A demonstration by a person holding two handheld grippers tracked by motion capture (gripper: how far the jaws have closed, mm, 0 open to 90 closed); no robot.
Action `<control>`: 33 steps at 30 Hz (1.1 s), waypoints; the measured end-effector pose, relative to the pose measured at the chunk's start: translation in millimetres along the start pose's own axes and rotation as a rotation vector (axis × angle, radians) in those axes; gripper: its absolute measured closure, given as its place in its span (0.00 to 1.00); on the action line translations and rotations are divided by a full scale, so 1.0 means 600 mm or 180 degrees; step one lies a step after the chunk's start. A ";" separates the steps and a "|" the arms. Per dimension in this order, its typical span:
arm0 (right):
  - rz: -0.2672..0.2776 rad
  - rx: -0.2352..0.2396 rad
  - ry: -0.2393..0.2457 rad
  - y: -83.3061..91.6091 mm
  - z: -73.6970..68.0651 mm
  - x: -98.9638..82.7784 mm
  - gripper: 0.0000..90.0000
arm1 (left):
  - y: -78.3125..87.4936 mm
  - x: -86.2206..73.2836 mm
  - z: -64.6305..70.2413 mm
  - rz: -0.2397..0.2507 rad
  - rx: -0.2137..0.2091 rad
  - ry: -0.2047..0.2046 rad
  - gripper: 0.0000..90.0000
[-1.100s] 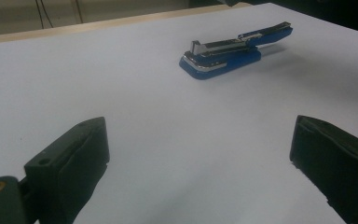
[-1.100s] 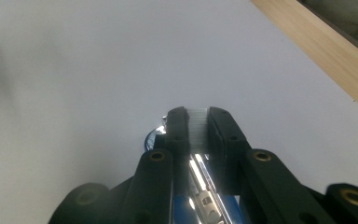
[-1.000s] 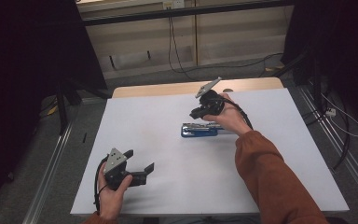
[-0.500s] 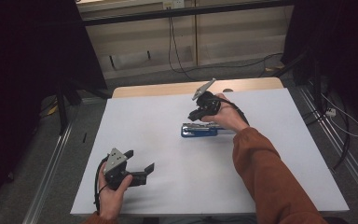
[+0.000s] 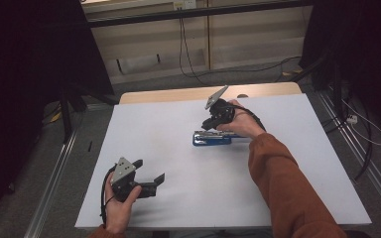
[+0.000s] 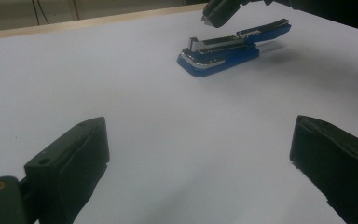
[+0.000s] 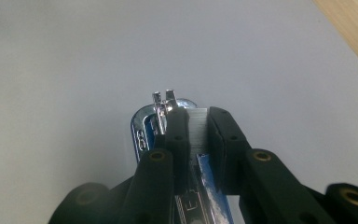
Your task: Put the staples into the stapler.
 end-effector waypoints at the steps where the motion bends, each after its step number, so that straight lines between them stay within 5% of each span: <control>1: -0.0006 0.0006 0.0061 0.000 0.000 0.000 0.88 | 0.000 0.000 0.000 0.0003 0.0000 0.0004 0.05; 22: 0.0004 0.0155 0.0370 -0.015 -0.012 0.005 0.88 | 0.001 0.000 0.000 0.0011 -0.0002 -0.0001 0.05; 33: -0.0162 0.0193 0.0493 -0.024 -0.019 0.002 0.88 | 0.001 0.001 -0.001 0.0026 0.0010 -0.0006 0.05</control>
Point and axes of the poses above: each handheld gripper's, and its own axes: y roughly backward along the jaws, x roughly out of its top, z roughly to its right, the point moved 7 cm from there along -y, roughly forward along the jaws, and after that the axes turned 5 degrees about -z, right-handed, at the moved point
